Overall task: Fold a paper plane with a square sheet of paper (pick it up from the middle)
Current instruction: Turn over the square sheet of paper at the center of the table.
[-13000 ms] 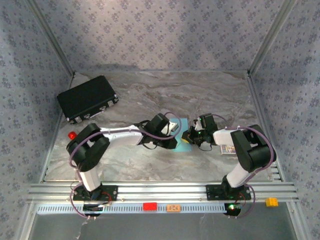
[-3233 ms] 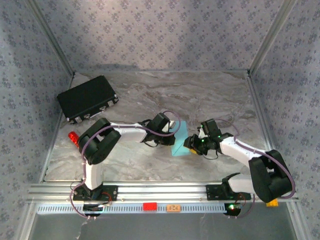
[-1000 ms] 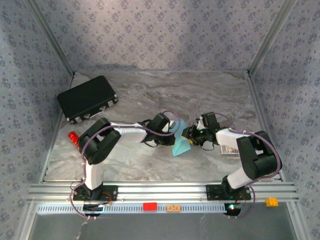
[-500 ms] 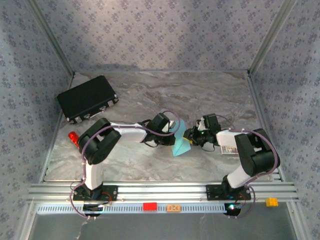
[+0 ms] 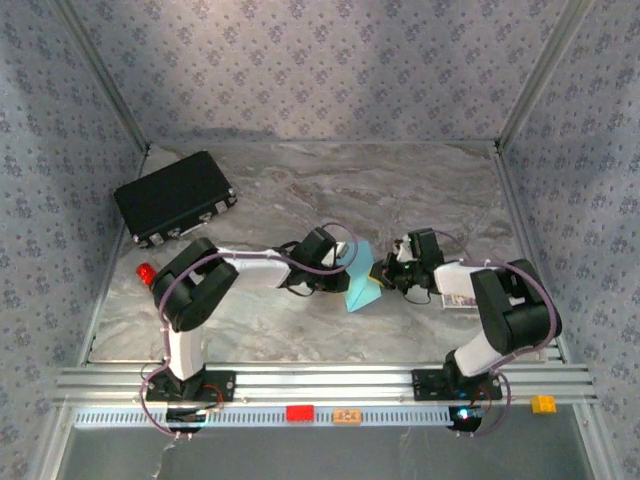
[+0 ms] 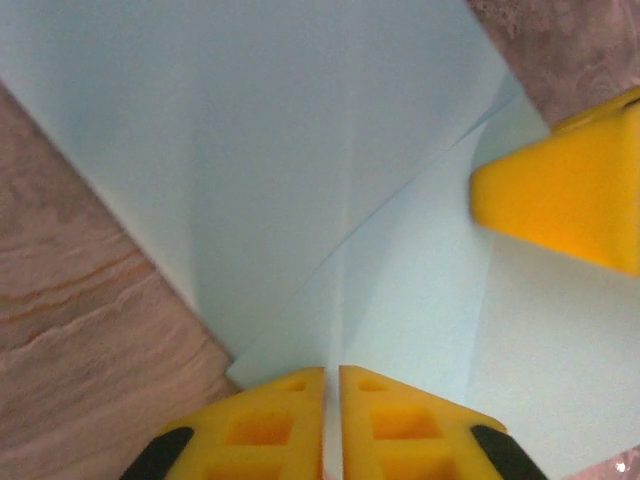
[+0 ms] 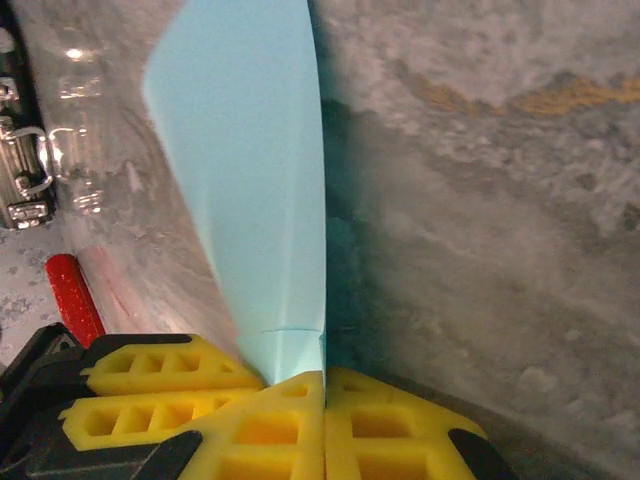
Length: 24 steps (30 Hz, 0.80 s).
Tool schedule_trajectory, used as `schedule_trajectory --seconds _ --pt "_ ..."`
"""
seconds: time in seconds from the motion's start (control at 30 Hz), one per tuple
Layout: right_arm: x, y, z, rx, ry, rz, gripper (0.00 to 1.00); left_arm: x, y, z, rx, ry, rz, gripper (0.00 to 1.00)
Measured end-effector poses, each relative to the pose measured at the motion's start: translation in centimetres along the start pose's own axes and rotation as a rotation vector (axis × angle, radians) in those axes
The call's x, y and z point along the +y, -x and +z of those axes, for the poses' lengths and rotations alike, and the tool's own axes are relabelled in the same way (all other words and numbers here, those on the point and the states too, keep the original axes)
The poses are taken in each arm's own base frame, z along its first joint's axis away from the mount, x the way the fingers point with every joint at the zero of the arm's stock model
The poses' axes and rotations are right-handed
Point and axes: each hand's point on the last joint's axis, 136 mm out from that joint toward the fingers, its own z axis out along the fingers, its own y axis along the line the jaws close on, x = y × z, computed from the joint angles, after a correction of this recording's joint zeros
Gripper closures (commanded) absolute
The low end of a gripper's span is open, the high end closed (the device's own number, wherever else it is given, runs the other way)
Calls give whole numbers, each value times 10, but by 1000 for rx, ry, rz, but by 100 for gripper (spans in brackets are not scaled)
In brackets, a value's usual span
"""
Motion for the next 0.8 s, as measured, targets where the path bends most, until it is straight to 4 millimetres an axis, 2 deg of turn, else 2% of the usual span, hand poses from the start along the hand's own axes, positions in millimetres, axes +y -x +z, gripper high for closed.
schedule_trajectory --seconds 0.13,0.23,0.3,0.4,0.47,0.53,0.6,0.8 --pt "16 5 -19 -53 -6 -82 93 -7 8 -24 -71 -1 10 78" --pt "29 13 -37 -113 -91 -176 93 -15 19 -46 -147 -1 23 77" --pt "46 16 -49 -162 -173 -283 93 -17 26 -59 -201 8 31 75" --pt "81 18 -71 -251 -265 -449 93 -14 32 -80 -278 39 30 72" --pt "95 21 -86 -313 -343 -531 93 -8 34 -94 -328 66 20 70" --pt "93 23 -94 -352 -445 -585 93 -1 35 -107 -374 94 7 69" --pt "83 24 -99 -373 -582 -636 93 6 38 -120 -421 123 -10 66" --pt "57 24 -99 -372 -963 -798 93 30 41 -164 -582 207 -89 57"
